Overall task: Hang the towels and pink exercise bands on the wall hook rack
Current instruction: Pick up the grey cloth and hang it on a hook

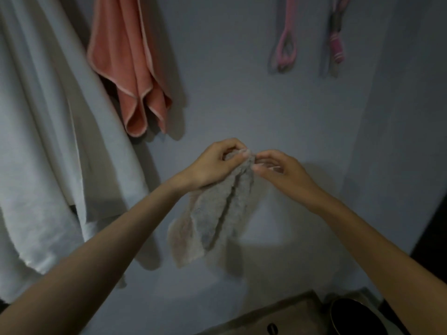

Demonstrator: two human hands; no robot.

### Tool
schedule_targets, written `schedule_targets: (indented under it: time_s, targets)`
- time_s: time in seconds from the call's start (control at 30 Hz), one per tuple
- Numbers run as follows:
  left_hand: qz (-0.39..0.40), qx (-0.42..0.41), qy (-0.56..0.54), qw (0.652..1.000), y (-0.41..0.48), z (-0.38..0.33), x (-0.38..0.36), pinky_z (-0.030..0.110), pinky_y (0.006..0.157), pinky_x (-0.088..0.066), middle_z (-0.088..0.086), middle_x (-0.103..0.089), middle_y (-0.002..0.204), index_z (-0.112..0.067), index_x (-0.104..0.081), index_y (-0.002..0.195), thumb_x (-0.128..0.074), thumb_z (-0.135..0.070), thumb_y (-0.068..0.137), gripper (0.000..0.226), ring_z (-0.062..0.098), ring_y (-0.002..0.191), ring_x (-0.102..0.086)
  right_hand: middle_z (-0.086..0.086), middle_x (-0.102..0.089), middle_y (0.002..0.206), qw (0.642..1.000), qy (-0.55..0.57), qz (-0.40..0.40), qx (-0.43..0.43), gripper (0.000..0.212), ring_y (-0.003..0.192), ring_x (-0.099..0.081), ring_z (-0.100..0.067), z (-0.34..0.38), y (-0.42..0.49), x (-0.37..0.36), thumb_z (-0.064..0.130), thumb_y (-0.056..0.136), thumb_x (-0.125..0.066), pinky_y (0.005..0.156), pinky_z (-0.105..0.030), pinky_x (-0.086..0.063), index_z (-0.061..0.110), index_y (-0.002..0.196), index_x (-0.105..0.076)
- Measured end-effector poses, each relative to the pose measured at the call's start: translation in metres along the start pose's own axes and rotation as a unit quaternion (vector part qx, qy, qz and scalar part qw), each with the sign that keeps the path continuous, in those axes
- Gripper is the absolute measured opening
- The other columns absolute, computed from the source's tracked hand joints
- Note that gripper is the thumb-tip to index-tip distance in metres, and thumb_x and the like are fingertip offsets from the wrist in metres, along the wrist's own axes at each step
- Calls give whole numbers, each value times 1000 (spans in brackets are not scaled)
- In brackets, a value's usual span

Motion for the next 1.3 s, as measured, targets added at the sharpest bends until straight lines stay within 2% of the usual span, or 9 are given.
schedule_targets:
  time_s: [0.17,0.37,0.47,0.63,0.77,0.87,0.93,1.13,1.3]
  targets:
    - [-15,-30,30,999,30,-37,27,9,74,-40,-15,-60,82,-16,-61,91,-56,-19,93,6,-8,76,-55,6,-60,74,997,74,-11,32,8,66,-55,0,42,32,16,15,88,-61,66,-8,-43,21,83,-60]
    - [-59,-19,122,991,76,-54,68,15,70,-45,-15,-62,80,-17,-63,91,-60,-31,89,14,-1,74,-57,-8,-65,88,993,112,23,17,11,79,-62,-11,63,82,46,24,87,-63,73,-21,-50,15,87,-57]
    - [-90,-33,153,984,107,-67,88,14,70,-45,-16,-61,78,-19,-63,87,-63,-30,88,11,-5,70,-55,-8,-62,81,989,136,36,36,14,74,-60,-13,79,116,64,19,87,-63,71,-24,-48,14,91,-51]
    - [-194,-63,146,968,151,-96,136,21,79,-50,-1,-71,90,-12,-70,91,-67,-30,84,20,9,85,-65,-17,-64,101,987,135,28,89,30,86,-62,-17,115,180,102,30,83,-68,78,-32,-51,17,106,-54]
    - [-218,-70,190,955,182,-116,168,15,77,-50,-3,-68,90,-12,-70,96,-65,-28,85,20,3,83,-63,-12,-67,99,980,112,24,160,17,81,-63,-12,152,229,125,30,86,-65,67,-15,-51,20,99,-59]
    - [-249,-84,215,940,199,-131,195,12,74,-49,-7,-68,88,-13,-70,94,-67,-28,83,18,-2,79,-61,-1,-63,86,972,61,-6,225,11,77,-57,-7,179,263,139,23,89,-60,59,-4,-44,17,98,-59]
    - [-277,-93,225,930,209,-137,215,13,76,-48,-12,-67,87,-18,-69,93,-68,-28,82,15,-5,78,-60,7,-60,82,964,44,-27,262,7,76,-55,-4,198,285,147,22,88,-62,62,-4,-43,19,94,-60]
    - [-375,-138,266,877,250,-146,274,11,78,-46,-10,-64,90,-18,-70,96,-66,-28,84,16,0,84,-58,9,-59,90,915,-14,-158,371,4,86,-56,-5,250,342,166,20,89,-60,76,-14,-44,19,91,-58]
    - [-423,-192,299,833,292,-150,308,5,64,-39,-12,-58,80,-18,-64,86,-66,-27,85,10,-4,71,-51,11,-61,92,877,-24,-262,403,2,93,-59,-10,270,384,177,26,89,-58,93,-40,-47,25,88,-56]
Point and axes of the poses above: each hand's wrist, its own y-axis towards the middle knuckle, its own x-axis out of the back of the hand, z = x × y, the point moved 8 cm from there along y, towards the middle knuckle
